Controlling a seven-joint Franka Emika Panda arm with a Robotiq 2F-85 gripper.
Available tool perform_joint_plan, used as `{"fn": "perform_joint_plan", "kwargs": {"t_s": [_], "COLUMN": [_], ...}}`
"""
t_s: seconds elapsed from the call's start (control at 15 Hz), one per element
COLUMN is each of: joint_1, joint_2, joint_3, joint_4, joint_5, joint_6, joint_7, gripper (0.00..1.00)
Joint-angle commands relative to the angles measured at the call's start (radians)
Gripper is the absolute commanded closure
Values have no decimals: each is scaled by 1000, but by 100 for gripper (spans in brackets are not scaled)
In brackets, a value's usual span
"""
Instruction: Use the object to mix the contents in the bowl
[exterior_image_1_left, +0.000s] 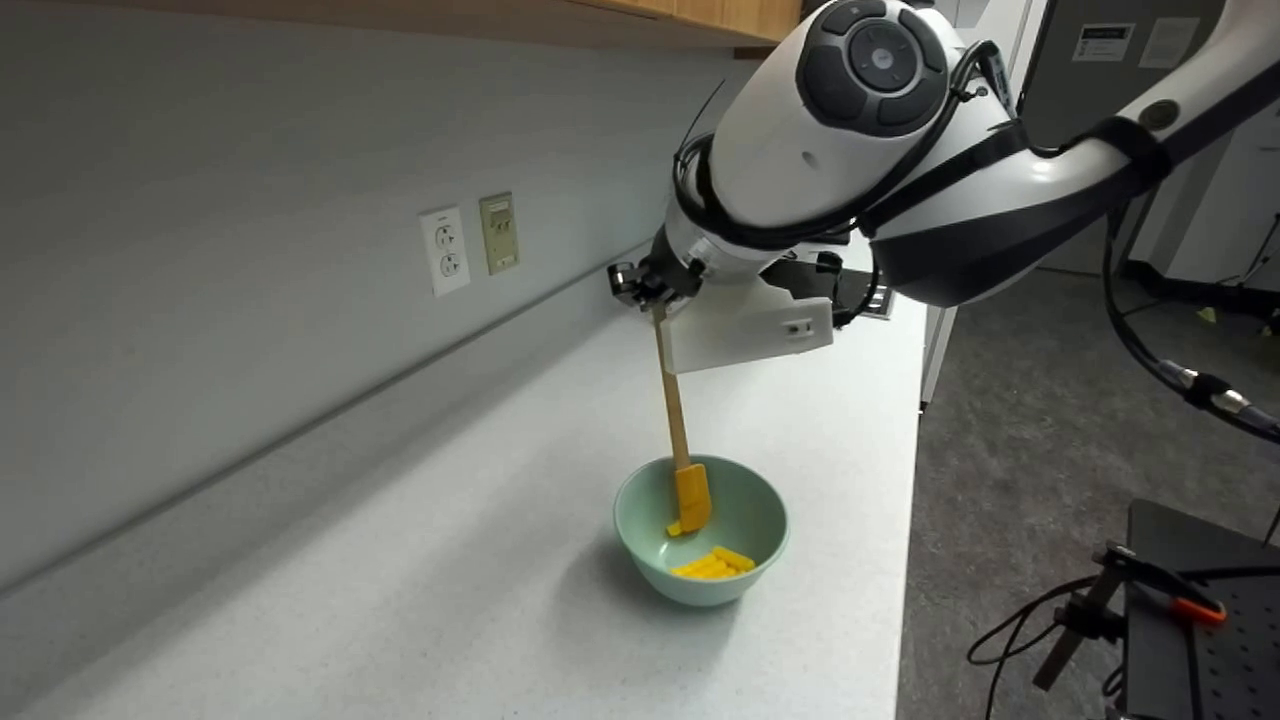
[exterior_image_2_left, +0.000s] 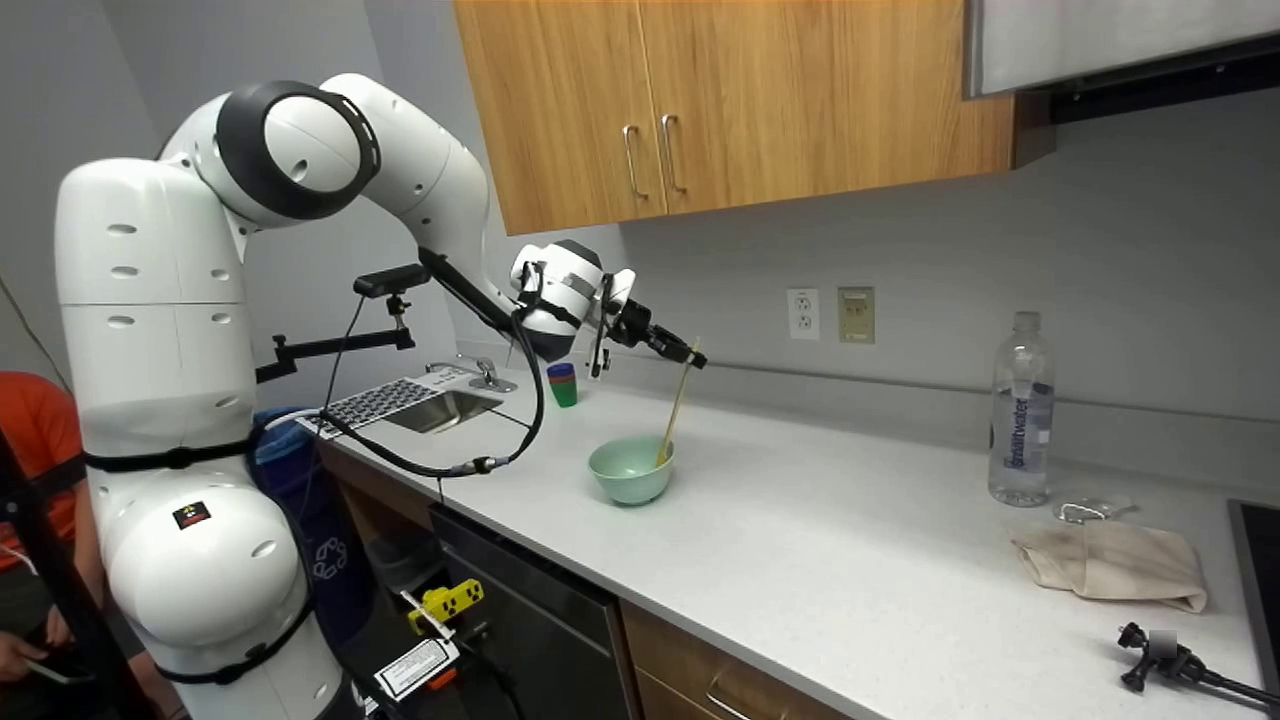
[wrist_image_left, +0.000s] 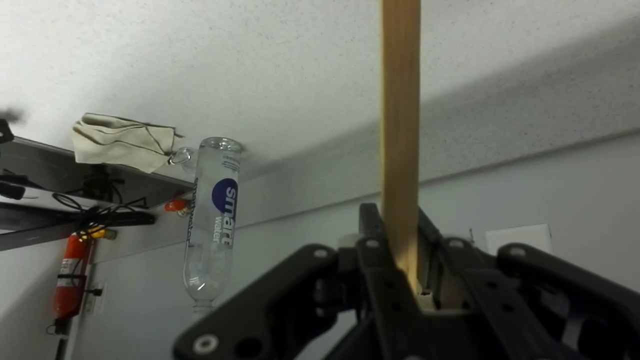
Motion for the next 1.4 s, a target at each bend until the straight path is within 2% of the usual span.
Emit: {"fn": "perform_joint_plan", "kwargs": {"t_s": [0.0,0.27,0.67,0.93,1.13,1.33], "joint_1": [-21,-68,-66,-41,-25,-35], "joint_2": [-9,-19,-7,-9,-15,-17], "joint_3": [31,33,10,8,1,21], "joint_4": [-12,-38,-23,-6,10,15], "joint_5": [20,128,127,60,-56,-102], "joint_6": [26,179,124,66,7,-37], "joint_7": [-24,-95,-64,3,82,102], "gripper": [96,96,96,96,96,96]}}
